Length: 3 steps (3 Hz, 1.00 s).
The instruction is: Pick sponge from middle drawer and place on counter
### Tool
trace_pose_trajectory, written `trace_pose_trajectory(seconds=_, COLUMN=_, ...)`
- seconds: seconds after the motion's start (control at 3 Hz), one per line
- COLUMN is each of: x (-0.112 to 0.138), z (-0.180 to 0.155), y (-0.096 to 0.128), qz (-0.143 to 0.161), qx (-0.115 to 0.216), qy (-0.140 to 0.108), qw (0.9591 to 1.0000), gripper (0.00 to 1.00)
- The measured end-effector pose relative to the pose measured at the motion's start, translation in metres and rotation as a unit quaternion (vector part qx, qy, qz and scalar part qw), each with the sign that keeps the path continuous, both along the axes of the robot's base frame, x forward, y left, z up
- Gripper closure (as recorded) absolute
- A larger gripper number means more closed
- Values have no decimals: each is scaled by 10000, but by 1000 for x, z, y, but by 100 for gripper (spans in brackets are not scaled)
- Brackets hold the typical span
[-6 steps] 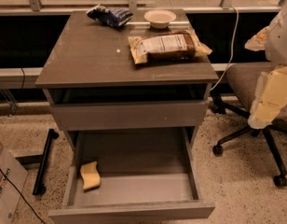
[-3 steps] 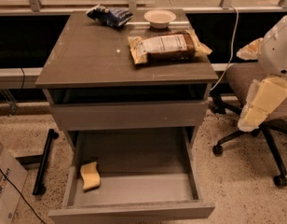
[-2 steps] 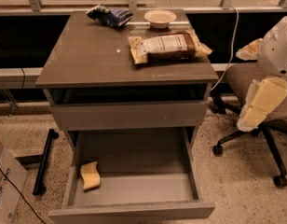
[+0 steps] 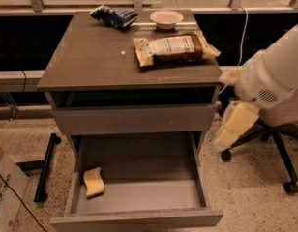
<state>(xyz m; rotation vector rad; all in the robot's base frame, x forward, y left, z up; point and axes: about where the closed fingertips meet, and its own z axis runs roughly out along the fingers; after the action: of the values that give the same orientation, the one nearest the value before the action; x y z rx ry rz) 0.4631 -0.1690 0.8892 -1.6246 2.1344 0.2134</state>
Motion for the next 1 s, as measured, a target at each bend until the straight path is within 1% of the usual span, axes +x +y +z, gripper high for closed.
trace_pose_trajectory(seconds=0.33, x=13, z=-48, y=34, qz=103, qx=579, qy=115, qw=9982, gripper=0)
trace_pose_trajectory(seconds=0.67, x=28, z=-105, y=66, qz=81, qx=1163, qy=333, qw=9926, gripper=0)
trace_pose_trajectory(seconds=1.0, x=50, z=-165, y=91, qz=-21, qx=1650, qy=899, qw=9822, gripper=0)
